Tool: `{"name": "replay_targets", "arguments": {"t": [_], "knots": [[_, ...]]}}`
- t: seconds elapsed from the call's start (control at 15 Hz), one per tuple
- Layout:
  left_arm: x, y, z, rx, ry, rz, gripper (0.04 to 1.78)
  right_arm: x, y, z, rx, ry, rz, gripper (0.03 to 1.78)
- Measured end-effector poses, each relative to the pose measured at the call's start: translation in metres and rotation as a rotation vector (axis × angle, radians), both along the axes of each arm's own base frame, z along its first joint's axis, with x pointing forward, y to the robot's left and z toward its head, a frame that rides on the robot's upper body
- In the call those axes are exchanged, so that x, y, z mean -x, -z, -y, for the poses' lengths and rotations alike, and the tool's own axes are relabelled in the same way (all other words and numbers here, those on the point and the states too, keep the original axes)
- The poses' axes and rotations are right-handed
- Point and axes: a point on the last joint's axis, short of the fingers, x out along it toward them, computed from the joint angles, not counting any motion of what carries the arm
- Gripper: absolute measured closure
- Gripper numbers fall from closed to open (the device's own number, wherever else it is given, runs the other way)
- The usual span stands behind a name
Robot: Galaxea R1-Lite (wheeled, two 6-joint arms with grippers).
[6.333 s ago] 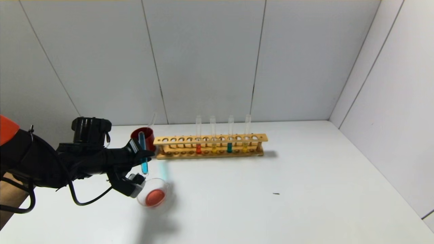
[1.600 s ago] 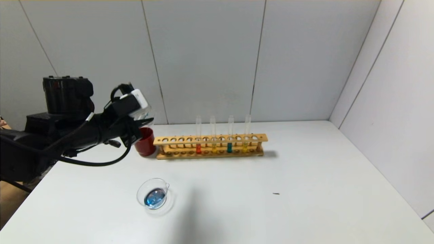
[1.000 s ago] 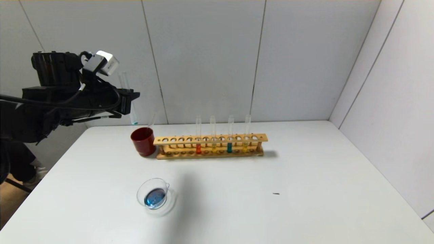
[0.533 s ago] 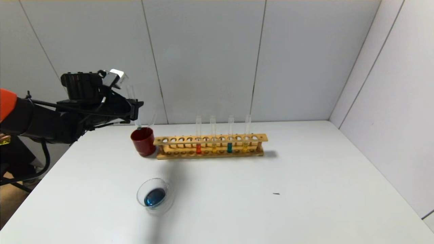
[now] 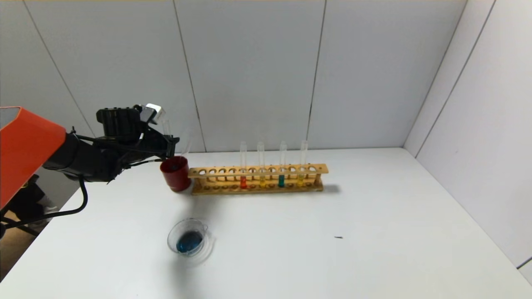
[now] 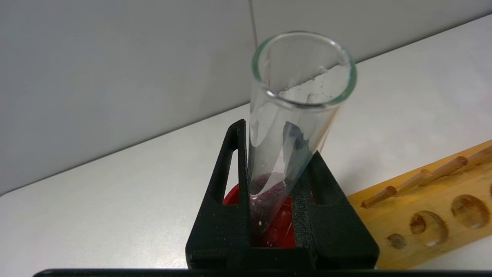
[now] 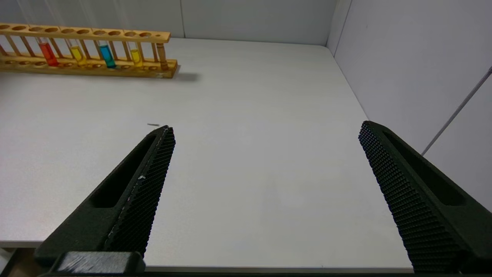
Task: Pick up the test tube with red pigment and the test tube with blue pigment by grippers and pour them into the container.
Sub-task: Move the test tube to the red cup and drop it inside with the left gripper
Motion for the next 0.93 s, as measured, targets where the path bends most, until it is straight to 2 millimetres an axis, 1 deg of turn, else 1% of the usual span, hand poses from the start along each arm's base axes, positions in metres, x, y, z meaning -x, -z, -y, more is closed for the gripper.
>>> {"name": "replay_targets", "arguments": {"t": [0.33,0.67,0.8,0.93], "knots": [[-0.009,0.019,0.0,0.001,0.0,-0.036,1.48,0.0,0.0,0.0,0.0,0.0,0.0,0.06],[-0.012,0.027,0.0,0.0,-0.001,-0.052,1.48,0.0,0.0,0.0,0.0,0.0,0.0,0.06],[-0.013,0.028,-0.001,-0.001,-0.003,-0.047,1.44,0.0,0.0,0.0,0.0,0.0,0.0,0.06],[-0.013,0.028,0.0,-0.003,-0.002,-0.047,1.31,0.0,0.0,0.0,0.0,0.0,0.0,0.06]]}}
